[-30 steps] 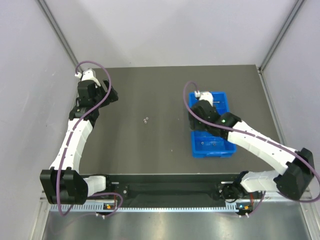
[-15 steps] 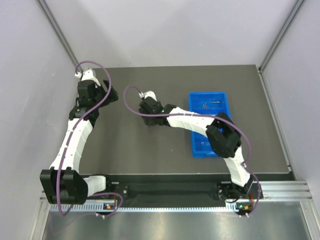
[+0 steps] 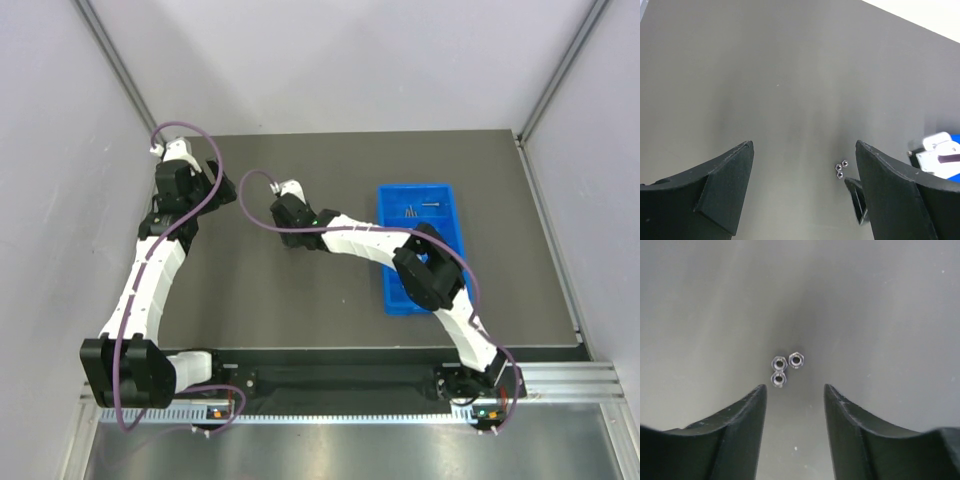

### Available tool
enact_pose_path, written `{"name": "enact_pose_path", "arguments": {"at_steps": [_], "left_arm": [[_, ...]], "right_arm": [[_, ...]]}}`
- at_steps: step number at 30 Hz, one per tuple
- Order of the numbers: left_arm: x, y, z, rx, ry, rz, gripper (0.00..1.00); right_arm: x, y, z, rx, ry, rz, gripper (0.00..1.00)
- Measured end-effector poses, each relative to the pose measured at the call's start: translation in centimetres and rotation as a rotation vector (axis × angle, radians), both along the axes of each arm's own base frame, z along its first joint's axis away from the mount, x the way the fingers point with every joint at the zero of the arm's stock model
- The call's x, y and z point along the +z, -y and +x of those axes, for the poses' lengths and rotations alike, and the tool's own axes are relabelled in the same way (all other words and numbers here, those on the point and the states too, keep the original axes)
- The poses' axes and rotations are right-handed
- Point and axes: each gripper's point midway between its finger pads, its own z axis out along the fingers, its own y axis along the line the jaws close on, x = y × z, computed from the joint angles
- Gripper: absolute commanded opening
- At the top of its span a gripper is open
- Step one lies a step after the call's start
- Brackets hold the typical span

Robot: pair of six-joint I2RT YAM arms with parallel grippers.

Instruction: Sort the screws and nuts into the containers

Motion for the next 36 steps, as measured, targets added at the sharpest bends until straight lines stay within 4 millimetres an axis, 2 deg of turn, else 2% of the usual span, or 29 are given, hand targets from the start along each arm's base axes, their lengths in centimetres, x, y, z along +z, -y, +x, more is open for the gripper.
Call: {"name": "enact_pose_path", "arguments": {"at_steps": [3, 10, 19, 26, 36], "left_arm": [[0.0, 0.0, 0.0, 0.0, 0.0, 0.0, 0.87], [0.0, 0.5, 0.0, -0.023, -0.001, -0.012, 0.87], [0.0, 0.6, 0.0, -0.029, 0.0, -0.015, 0.87], [0.0, 0.6, 0.0, -0.031, 0.001, -0.015, 0.87], [0.0, 0.7, 0.0, -0.033, 0.001, -0.017, 0.87]], "right_arm": [[-0.9, 0.1, 0.4, -0.02, 0.004, -0.009, 0.42], [-2.7, 0.5, 1.2, -0.062, -0.004, -0.012, 0.39], [-1.8, -0.5, 2.5, -0.084, 0.017, 0.036, 0.4], [-3.4, -1.0, 2.8, -0.095, 0.007, 0.035, 0.43], [-3.5, -0.7, 2.9, -0.107, 0.007, 0.017, 0.36]]}}
